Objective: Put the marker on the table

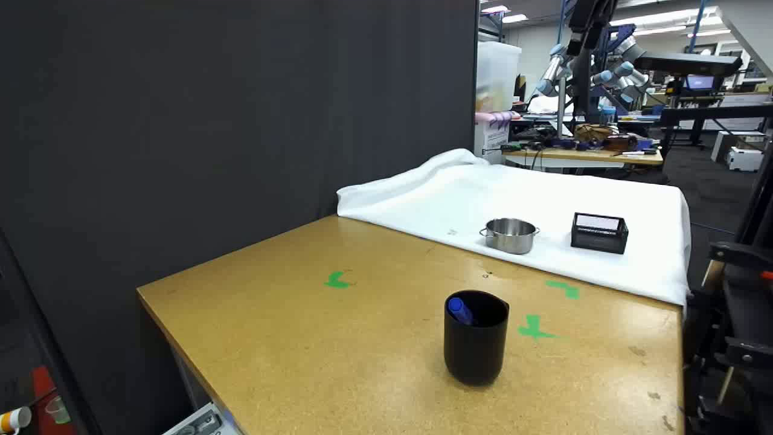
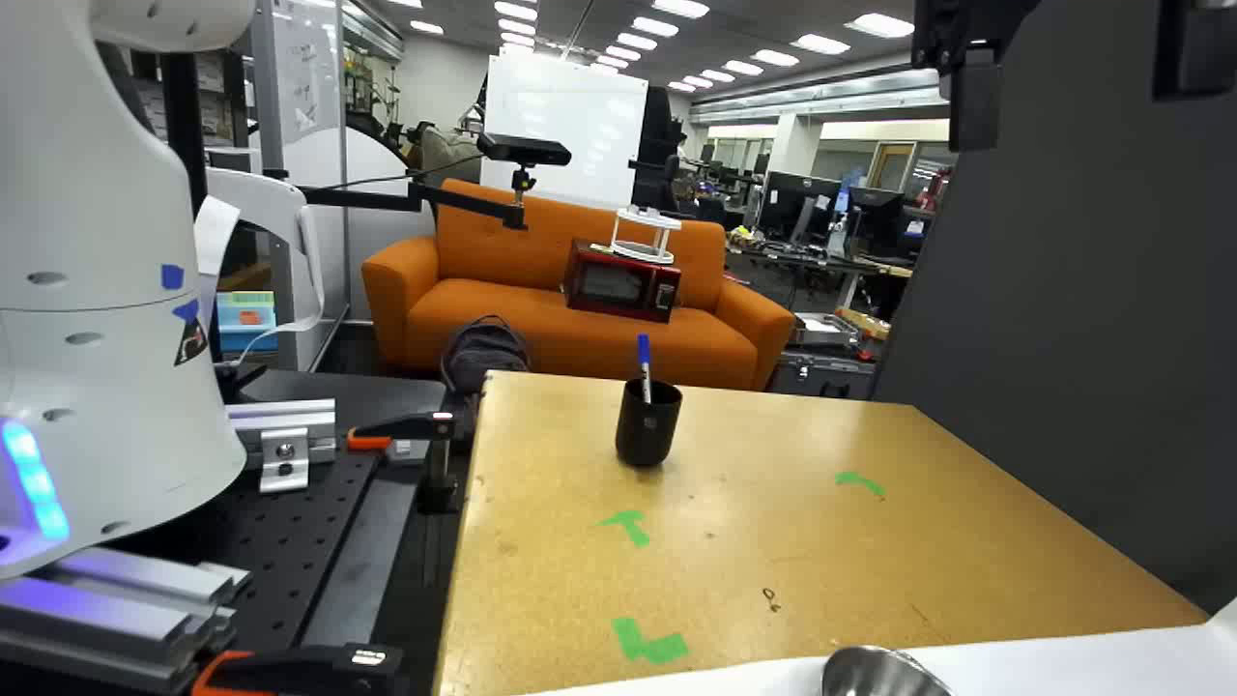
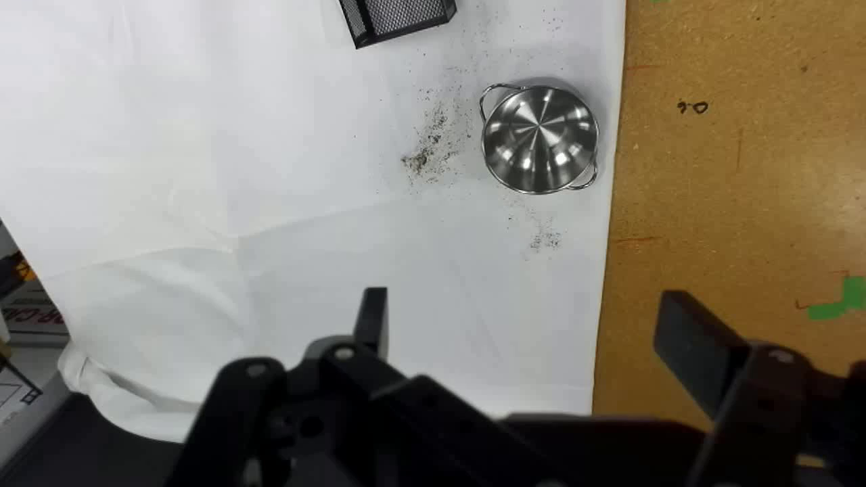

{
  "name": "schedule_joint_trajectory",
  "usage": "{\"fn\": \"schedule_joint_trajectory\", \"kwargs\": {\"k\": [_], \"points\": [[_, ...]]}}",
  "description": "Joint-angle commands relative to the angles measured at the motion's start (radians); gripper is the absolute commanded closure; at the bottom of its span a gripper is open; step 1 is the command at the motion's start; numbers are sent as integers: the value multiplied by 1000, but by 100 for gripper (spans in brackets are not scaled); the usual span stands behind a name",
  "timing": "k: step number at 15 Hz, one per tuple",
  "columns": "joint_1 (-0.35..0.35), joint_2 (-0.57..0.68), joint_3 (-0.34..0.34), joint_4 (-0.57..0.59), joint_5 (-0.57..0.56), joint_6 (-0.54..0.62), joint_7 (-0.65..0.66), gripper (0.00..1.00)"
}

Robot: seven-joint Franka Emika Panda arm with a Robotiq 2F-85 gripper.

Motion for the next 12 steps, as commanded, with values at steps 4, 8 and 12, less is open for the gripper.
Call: {"fn": "schedule_joint_trajectory", "kwargs": {"k": [4, 8, 12], "points": [[-3, 0, 3, 2, 2, -3, -2, 0], [2, 0, 10, -23, 15, 20, 28, 0], [48, 33, 47, -90, 152, 16, 187, 0]]}}
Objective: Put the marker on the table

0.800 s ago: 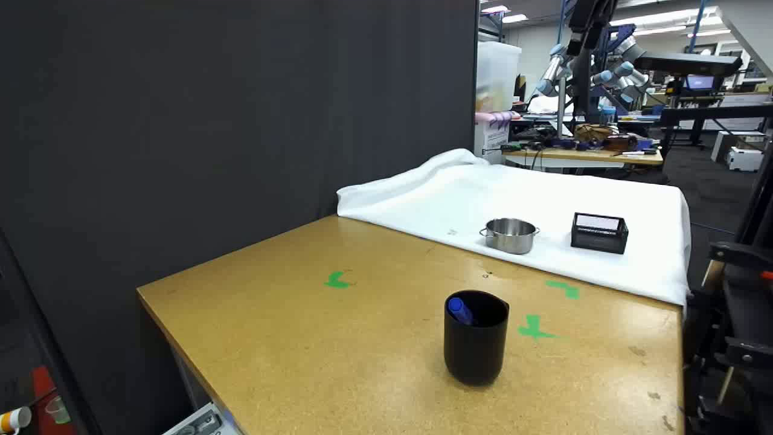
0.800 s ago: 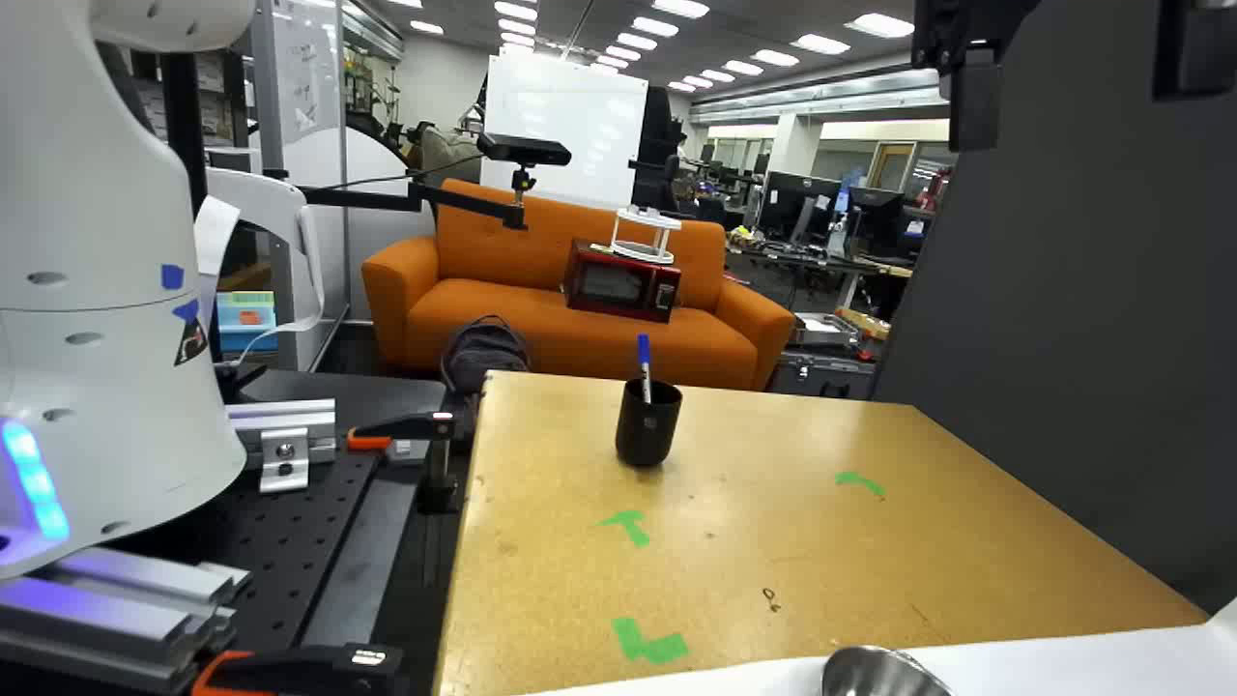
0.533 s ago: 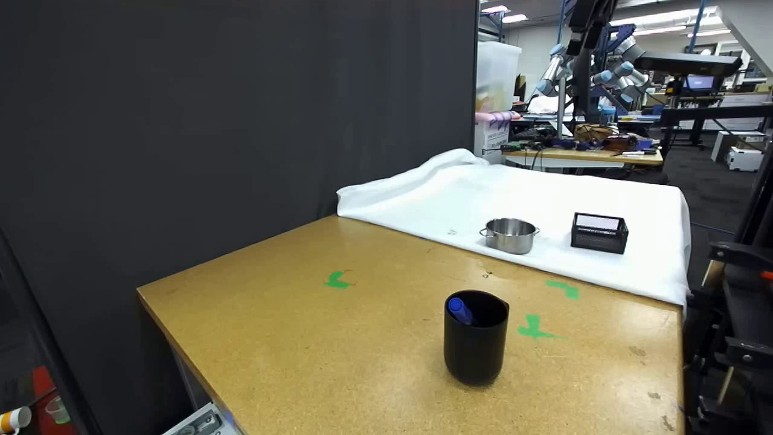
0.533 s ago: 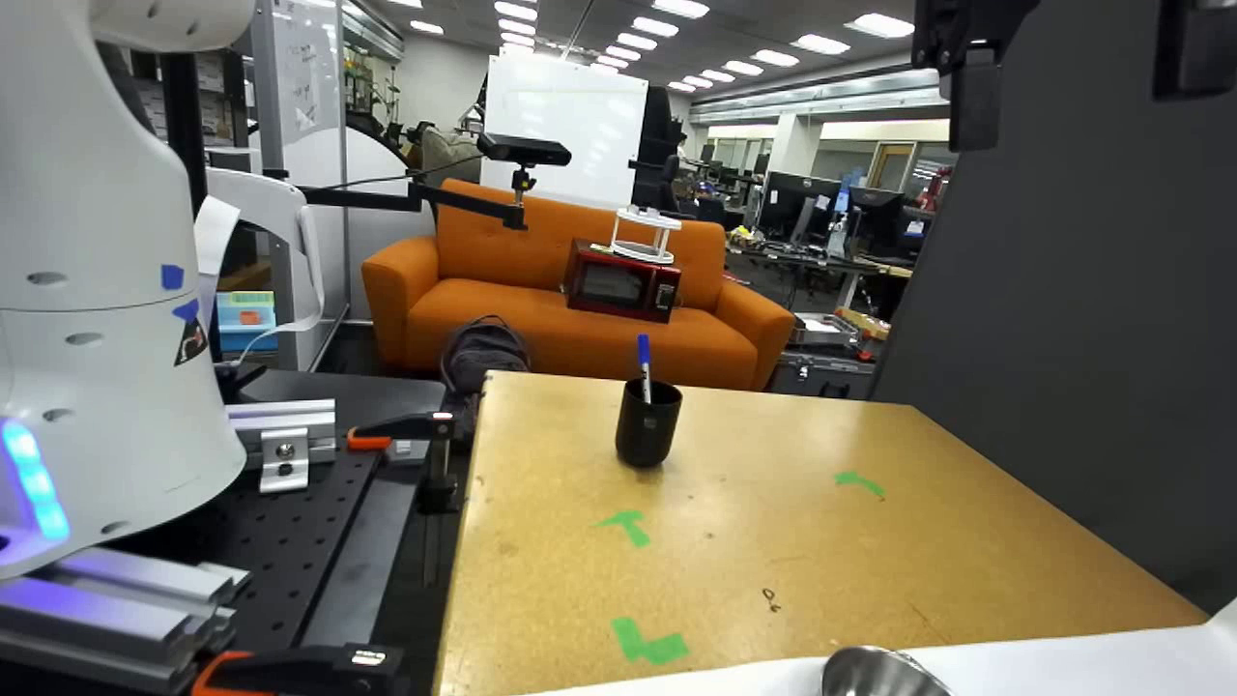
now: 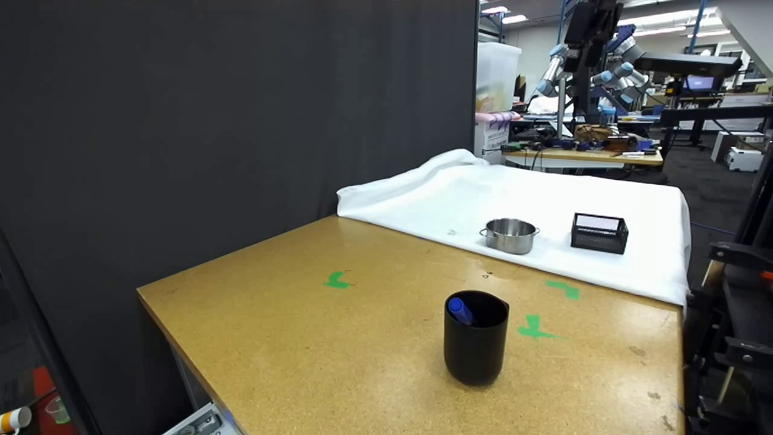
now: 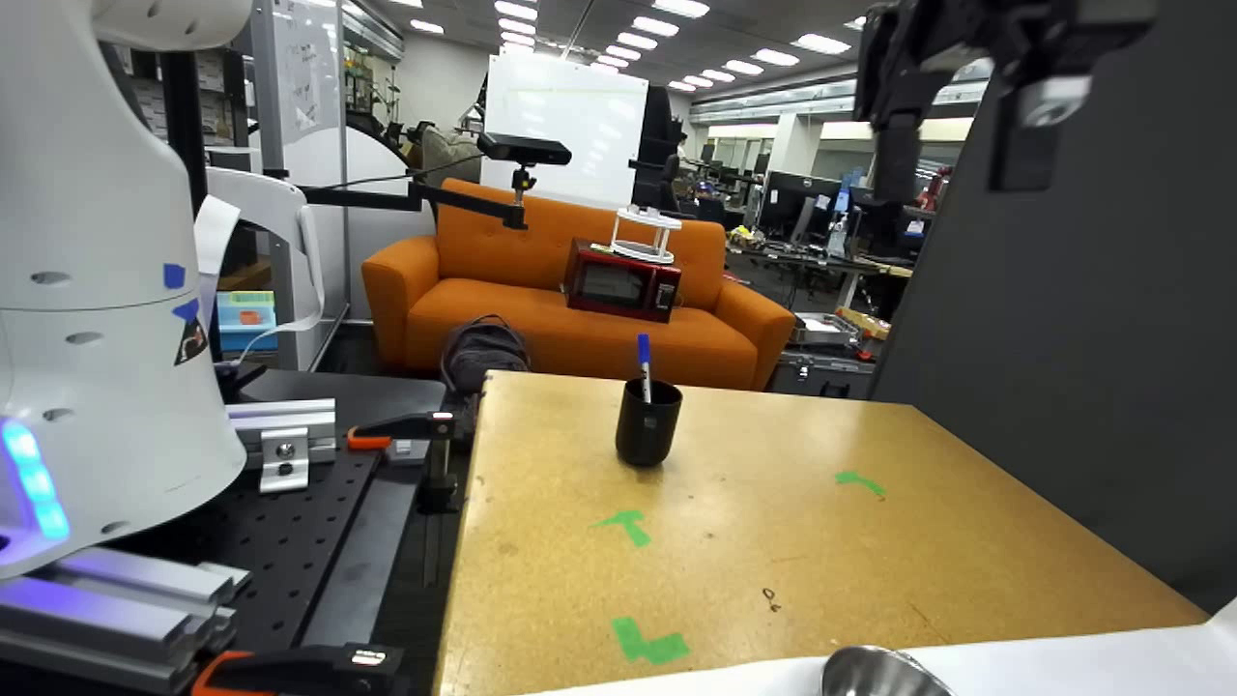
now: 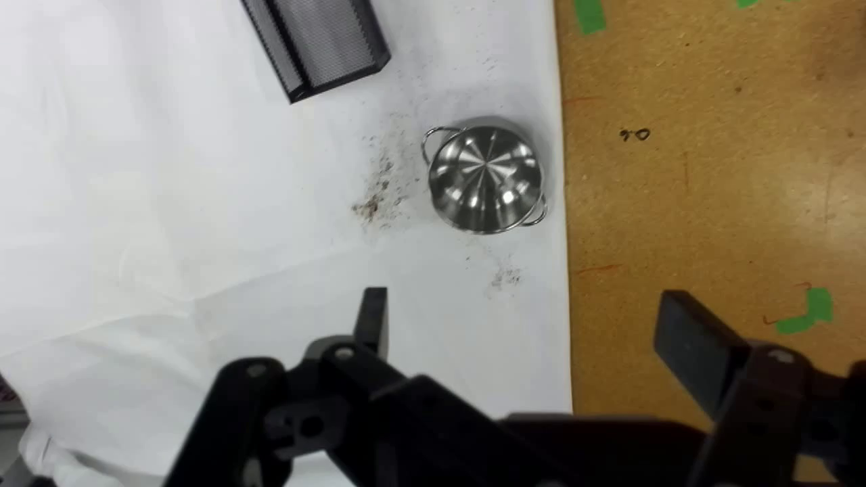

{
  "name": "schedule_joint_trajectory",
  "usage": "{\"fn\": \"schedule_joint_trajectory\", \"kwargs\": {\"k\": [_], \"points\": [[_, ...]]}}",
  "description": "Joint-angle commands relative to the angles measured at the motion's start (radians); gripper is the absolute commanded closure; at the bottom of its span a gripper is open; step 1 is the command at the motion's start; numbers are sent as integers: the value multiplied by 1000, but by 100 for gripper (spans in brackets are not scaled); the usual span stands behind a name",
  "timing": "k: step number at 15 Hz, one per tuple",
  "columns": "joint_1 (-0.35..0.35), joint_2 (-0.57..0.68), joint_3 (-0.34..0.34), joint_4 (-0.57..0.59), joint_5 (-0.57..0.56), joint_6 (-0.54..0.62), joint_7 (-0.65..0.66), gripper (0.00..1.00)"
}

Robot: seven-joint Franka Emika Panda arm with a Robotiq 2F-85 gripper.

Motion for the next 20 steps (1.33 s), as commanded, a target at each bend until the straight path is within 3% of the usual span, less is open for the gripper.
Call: {"fn": "schedule_joint_trajectory", "kwargs": {"k": [1, 6, 10, 13, 14, 20], "points": [[40, 40, 23, -42, 153, 8, 115, 0], [73, 109, 67, -82, 343, 21, 309, 0], [94, 141, 107, -133, 472, 143, 469, 0], [149, 152, 143, -188, 612, 295, 511, 0], [127, 150, 134, -163, 554, 215, 485, 0], [131, 150, 135, -170, 560, 227, 488, 0]]}}
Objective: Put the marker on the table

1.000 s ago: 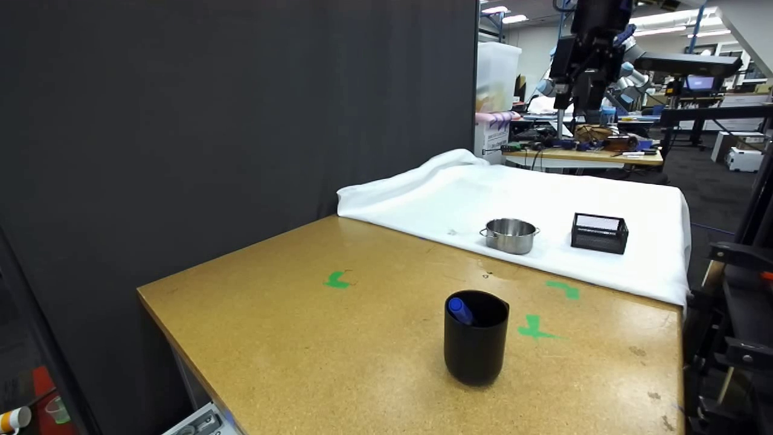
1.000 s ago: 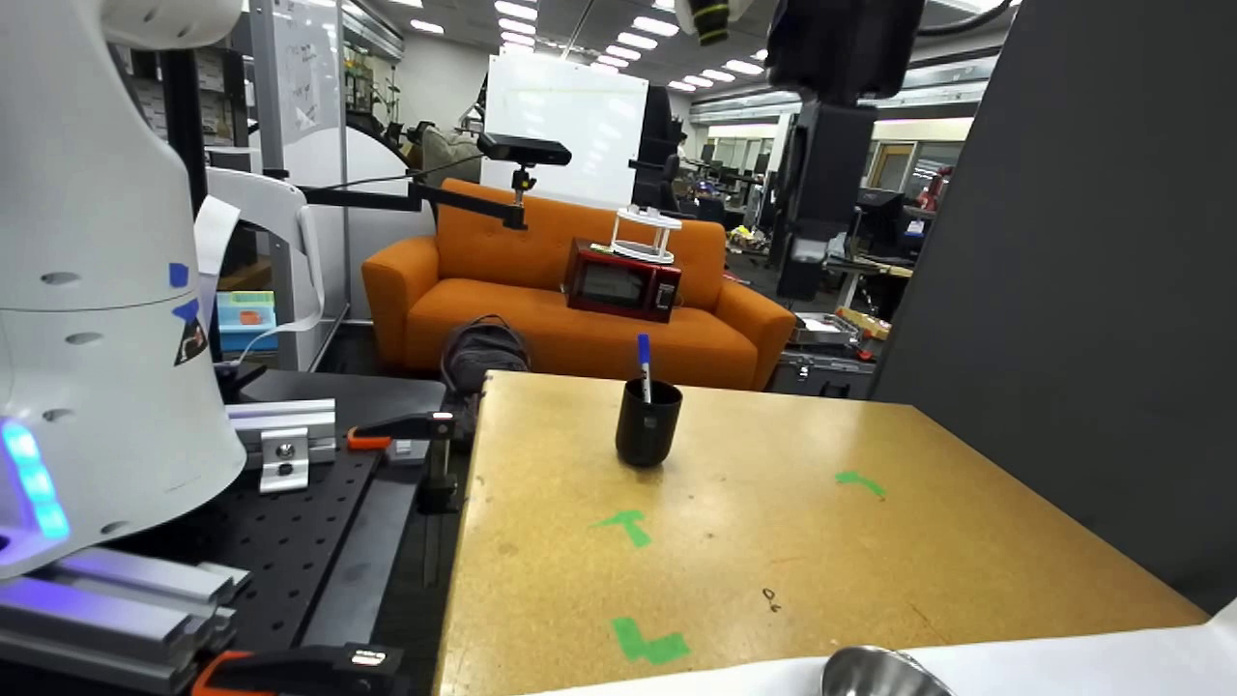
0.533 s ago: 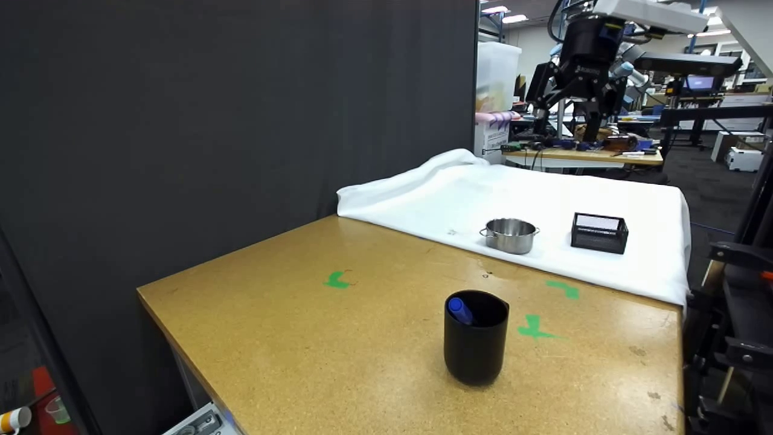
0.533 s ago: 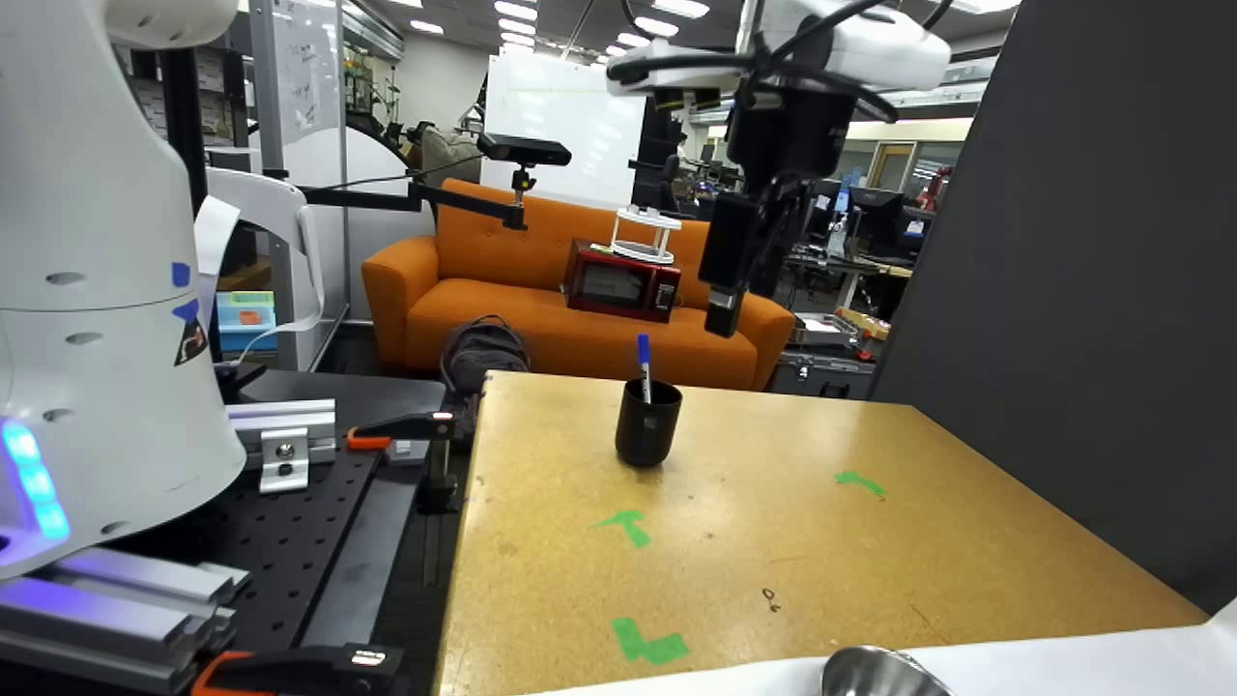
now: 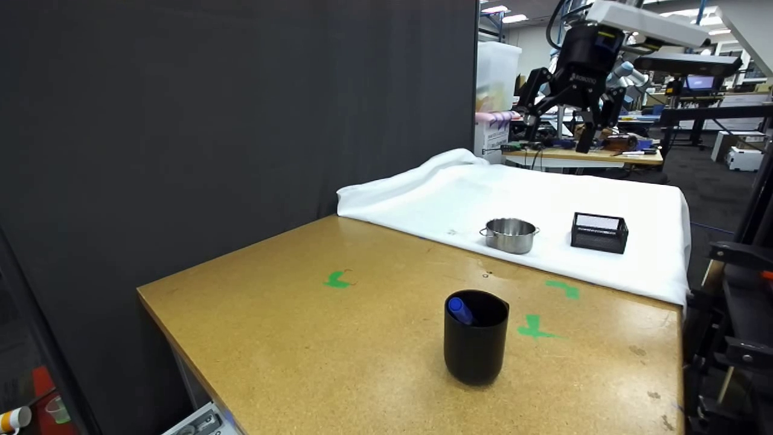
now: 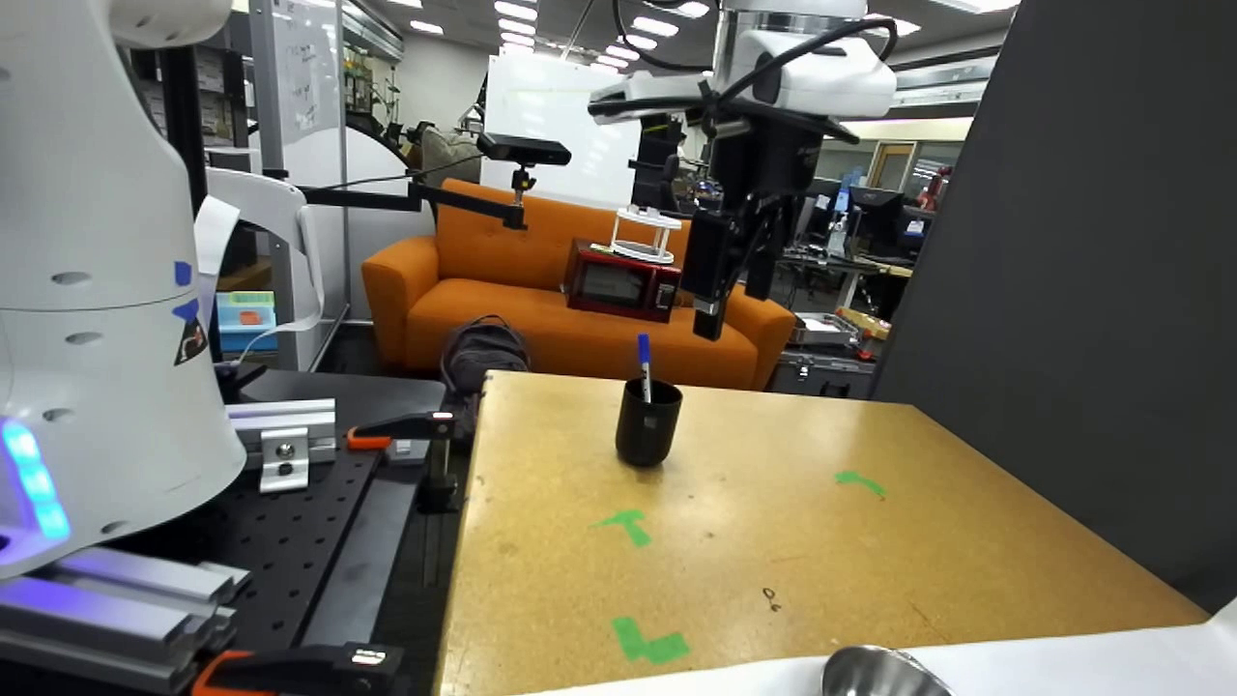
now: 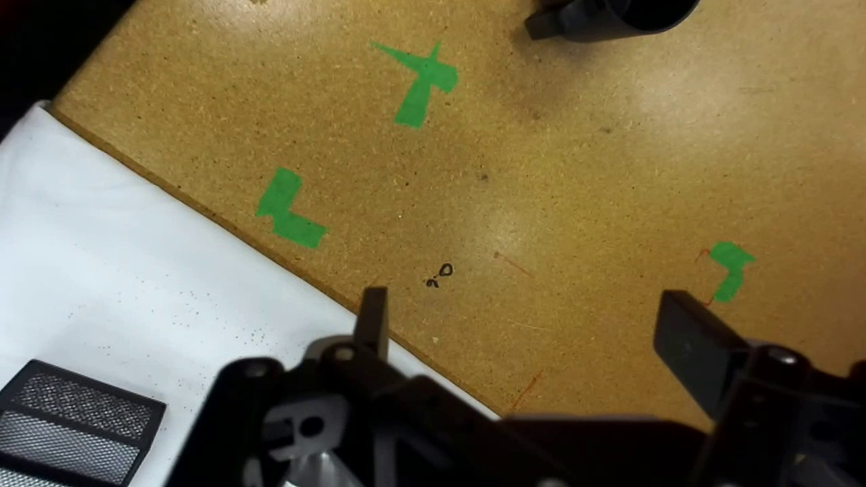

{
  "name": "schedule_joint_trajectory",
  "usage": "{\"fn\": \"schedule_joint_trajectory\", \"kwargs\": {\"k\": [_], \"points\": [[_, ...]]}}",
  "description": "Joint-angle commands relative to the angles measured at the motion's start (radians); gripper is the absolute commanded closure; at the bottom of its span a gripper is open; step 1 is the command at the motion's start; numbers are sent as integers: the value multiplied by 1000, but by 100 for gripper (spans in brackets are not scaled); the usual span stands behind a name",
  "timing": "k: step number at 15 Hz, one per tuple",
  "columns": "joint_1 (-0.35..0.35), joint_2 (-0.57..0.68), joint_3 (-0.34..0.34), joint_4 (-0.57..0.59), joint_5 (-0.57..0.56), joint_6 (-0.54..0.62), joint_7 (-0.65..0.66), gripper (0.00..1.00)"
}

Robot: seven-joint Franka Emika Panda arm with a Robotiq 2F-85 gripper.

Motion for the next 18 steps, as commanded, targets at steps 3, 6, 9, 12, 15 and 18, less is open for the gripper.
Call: {"fn": "schedule_joint_trajectory", "kwargs": {"k": [3, 6, 9, 12, 15, 18], "points": [[2, 25, 15, -5, 39, 14, 60, 0], [16, 73, 34, -13, 79, -3, 165, 0], [37, 148, 45, -8, 125, -15, 257, 0], [63, 206, 32, 20, 313, -43, 236, 0], [66, 251, 39, 59, 516, -67, 209, 0], [85, 298, 60, 77, 649, -56, 203, 0]]}}
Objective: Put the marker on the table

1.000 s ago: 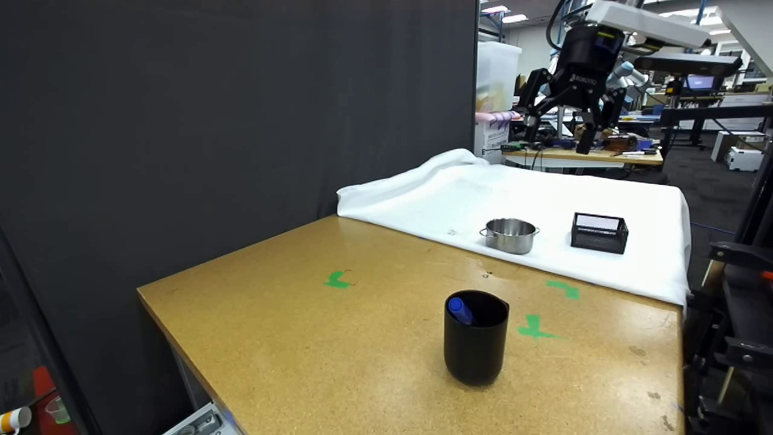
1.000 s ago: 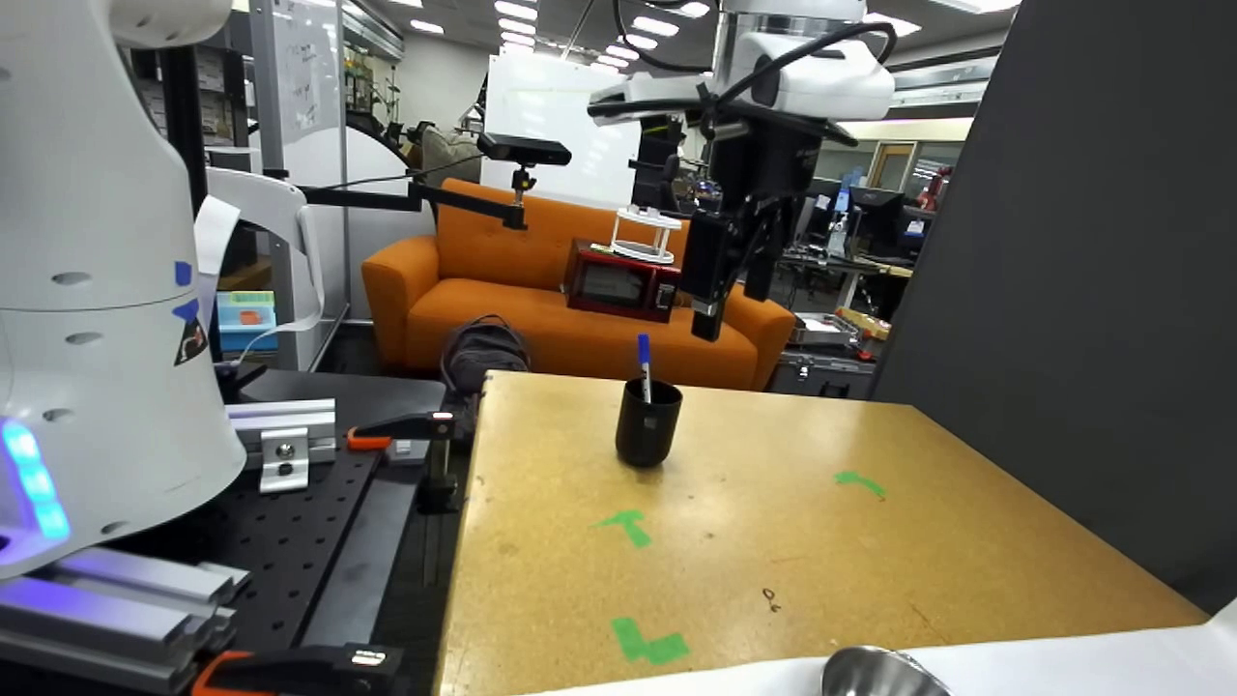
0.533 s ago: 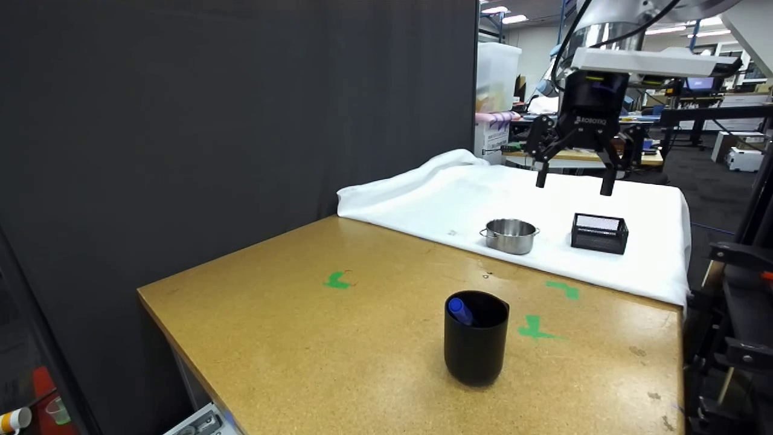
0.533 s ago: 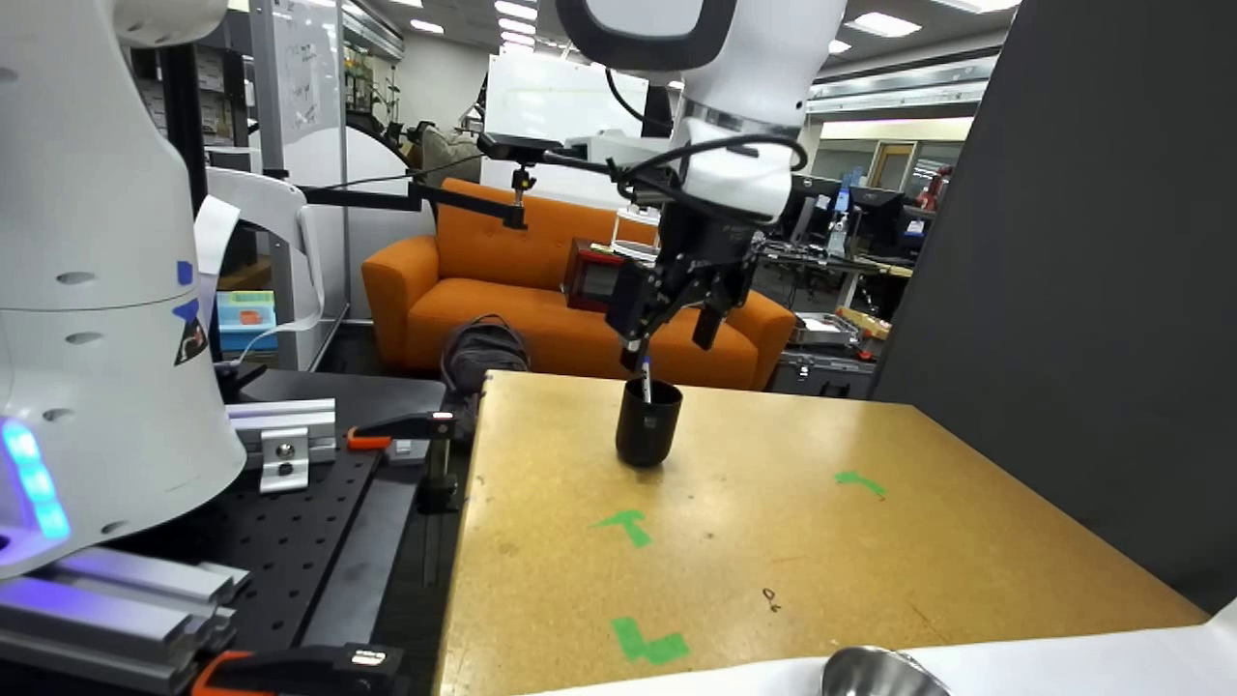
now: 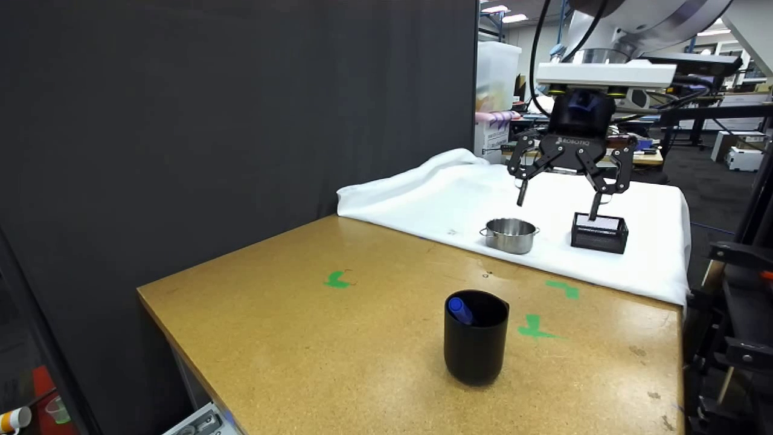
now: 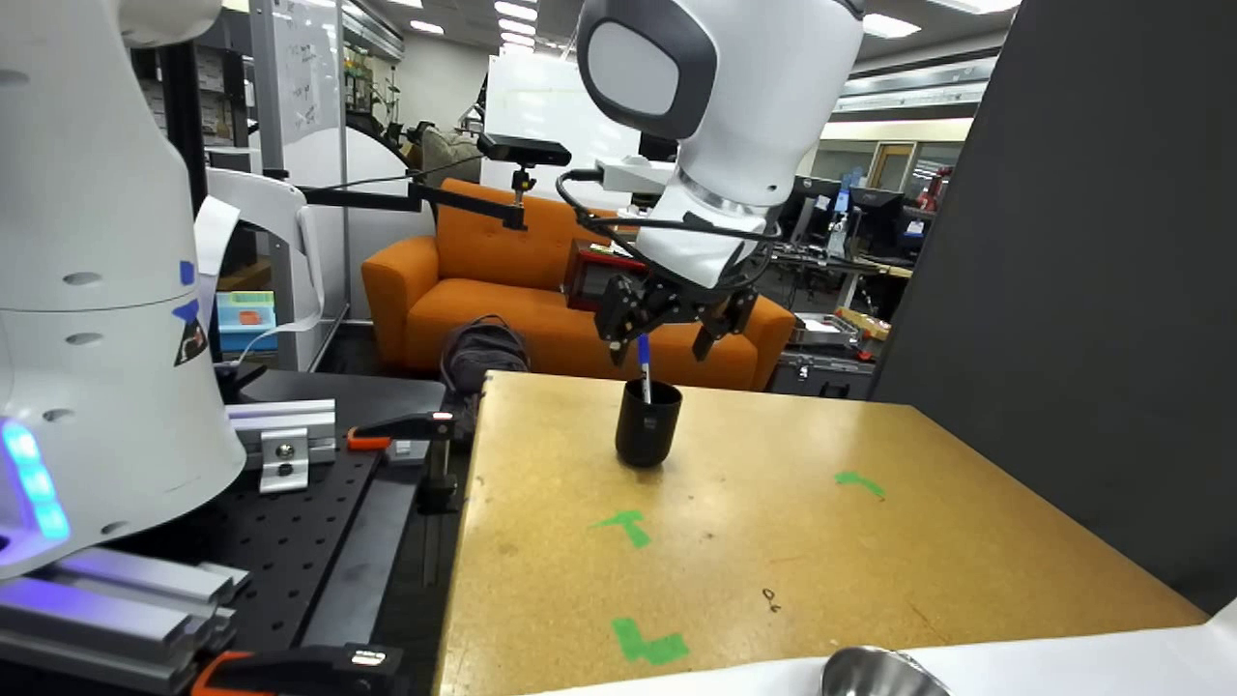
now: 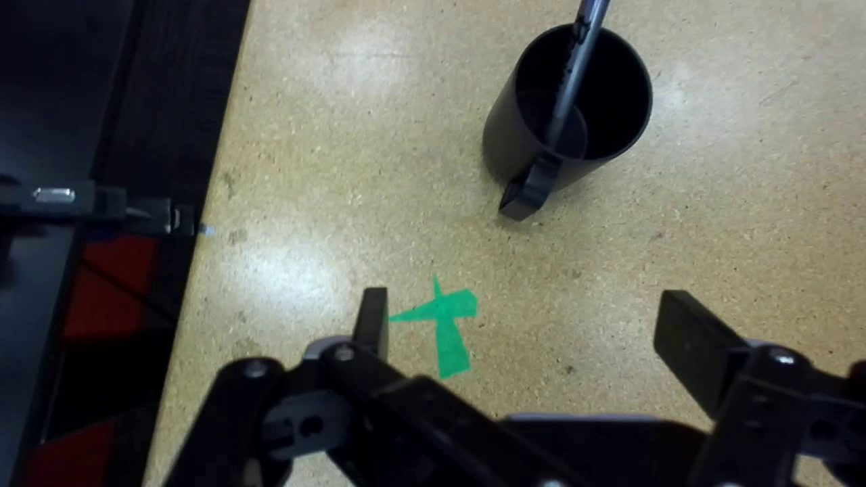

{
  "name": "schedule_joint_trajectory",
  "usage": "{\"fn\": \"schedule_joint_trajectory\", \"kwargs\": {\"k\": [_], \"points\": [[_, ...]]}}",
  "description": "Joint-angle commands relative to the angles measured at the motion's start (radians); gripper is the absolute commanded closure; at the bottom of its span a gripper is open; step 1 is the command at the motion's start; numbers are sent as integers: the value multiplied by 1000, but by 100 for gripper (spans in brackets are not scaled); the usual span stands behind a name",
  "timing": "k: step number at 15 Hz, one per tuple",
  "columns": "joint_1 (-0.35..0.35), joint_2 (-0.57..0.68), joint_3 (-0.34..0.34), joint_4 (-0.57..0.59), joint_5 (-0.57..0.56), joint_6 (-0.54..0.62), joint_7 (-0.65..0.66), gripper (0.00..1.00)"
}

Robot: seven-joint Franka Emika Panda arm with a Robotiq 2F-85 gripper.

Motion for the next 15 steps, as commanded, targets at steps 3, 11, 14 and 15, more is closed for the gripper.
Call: {"fn": "schedule_joint_trajectory", "kwargs": {"k": [3, 11, 14, 15], "points": [[36, 107, 42, 53, 211, -1, -30, 0], [88, 198, 71, 118, 339, 21, -71, 39], [108, 228, 80, 144, 359, 39, -82, 52], [117, 247, 84, 159, 364, 50, -87, 48]]}}
